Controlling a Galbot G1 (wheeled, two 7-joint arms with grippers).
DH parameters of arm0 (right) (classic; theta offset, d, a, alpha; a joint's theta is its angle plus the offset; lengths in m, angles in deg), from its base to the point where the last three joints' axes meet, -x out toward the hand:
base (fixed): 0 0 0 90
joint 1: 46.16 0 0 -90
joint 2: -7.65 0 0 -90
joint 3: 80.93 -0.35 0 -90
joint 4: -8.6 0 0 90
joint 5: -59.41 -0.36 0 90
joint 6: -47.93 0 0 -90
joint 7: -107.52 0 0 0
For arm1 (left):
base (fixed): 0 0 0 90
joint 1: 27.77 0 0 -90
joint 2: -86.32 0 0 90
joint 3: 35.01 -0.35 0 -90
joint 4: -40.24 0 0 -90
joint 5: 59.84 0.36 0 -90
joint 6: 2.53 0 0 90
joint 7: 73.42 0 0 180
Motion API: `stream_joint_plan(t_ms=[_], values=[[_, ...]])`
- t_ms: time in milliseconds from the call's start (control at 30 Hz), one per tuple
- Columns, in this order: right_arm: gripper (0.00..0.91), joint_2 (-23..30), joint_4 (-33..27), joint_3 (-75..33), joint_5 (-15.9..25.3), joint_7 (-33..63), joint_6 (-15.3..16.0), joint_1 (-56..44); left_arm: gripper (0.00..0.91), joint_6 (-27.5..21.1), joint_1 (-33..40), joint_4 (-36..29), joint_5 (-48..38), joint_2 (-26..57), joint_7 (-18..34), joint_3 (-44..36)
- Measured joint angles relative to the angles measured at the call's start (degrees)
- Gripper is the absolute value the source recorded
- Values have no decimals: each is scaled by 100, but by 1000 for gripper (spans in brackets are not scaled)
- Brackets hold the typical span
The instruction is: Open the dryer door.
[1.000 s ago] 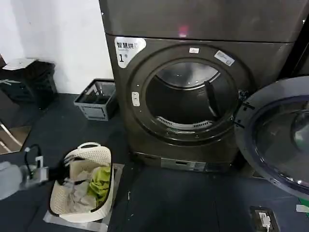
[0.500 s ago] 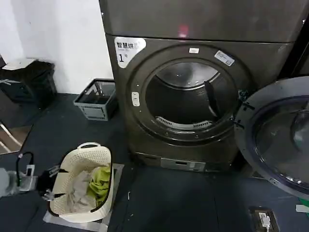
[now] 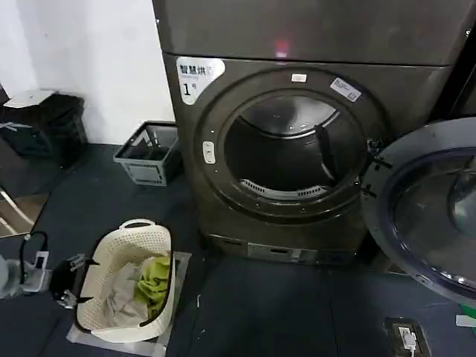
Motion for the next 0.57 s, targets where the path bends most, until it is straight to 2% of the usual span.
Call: stream_joint_plan(t_ms=[567], values=[[907, 50, 33, -13, -8, 16, -1, -27, 907, 211, -11, 30, 502, 34, -234, 66]])
